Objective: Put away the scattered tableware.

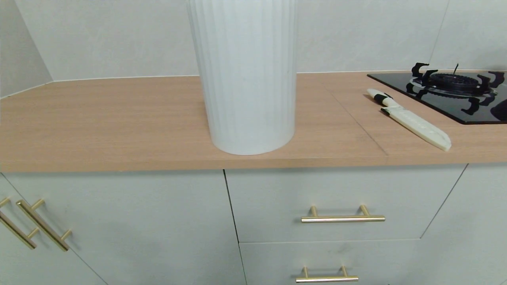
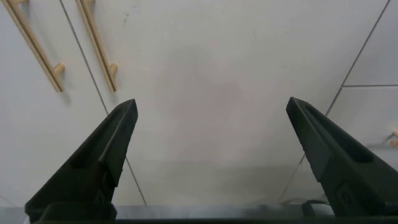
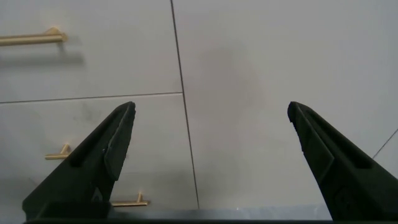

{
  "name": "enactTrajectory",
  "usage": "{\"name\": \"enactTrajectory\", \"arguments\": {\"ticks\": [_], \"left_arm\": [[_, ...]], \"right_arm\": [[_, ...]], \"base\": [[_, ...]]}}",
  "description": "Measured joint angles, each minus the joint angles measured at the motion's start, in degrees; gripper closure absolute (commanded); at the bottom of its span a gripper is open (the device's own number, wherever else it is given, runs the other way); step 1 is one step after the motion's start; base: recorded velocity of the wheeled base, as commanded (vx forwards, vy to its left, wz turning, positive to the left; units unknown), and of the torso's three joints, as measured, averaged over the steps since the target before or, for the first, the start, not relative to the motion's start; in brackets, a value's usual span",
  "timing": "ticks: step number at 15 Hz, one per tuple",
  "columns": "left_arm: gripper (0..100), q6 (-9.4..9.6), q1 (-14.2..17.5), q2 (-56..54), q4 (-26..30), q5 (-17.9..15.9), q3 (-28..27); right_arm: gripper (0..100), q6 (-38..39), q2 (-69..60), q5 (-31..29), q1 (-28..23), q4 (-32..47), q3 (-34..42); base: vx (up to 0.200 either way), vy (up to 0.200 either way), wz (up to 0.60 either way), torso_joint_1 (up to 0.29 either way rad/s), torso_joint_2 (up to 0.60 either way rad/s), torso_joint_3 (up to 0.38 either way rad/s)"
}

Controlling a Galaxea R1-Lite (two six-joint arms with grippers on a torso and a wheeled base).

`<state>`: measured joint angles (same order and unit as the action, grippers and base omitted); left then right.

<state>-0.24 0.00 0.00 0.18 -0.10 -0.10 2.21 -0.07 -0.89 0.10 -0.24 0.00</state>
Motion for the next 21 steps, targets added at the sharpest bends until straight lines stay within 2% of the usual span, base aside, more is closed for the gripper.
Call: {"name": "enactTrajectory", "arguments": {"ticks": [8, 11, 21], "left_arm": [[0, 0.0, 0.0, 0.0, 0.0, 0.0, 0.0], [0, 0.0, 0.0, 0.0, 0.1, 0.0, 0.0], [0, 0.0, 0.0, 0.0, 0.0, 0.0, 0.0]], "right_arm": [[0, -0.1, 0.0, 0.1, 0.0, 0.0, 0.0], [0, -0.1, 0.0, 0.1, 0.0, 0.0, 0.0], [0, -0.1, 0.0, 0.1, 0.0, 0.0, 0.0]], "base": [[0.0, 0.0, 0.0, 0.005, -0.02, -0.022], [0.0, 0.0, 0.0, 0.1, -0.24, -0.271], [0.0, 0.0, 0.0, 0.162, -0.48, -0.297]]}}
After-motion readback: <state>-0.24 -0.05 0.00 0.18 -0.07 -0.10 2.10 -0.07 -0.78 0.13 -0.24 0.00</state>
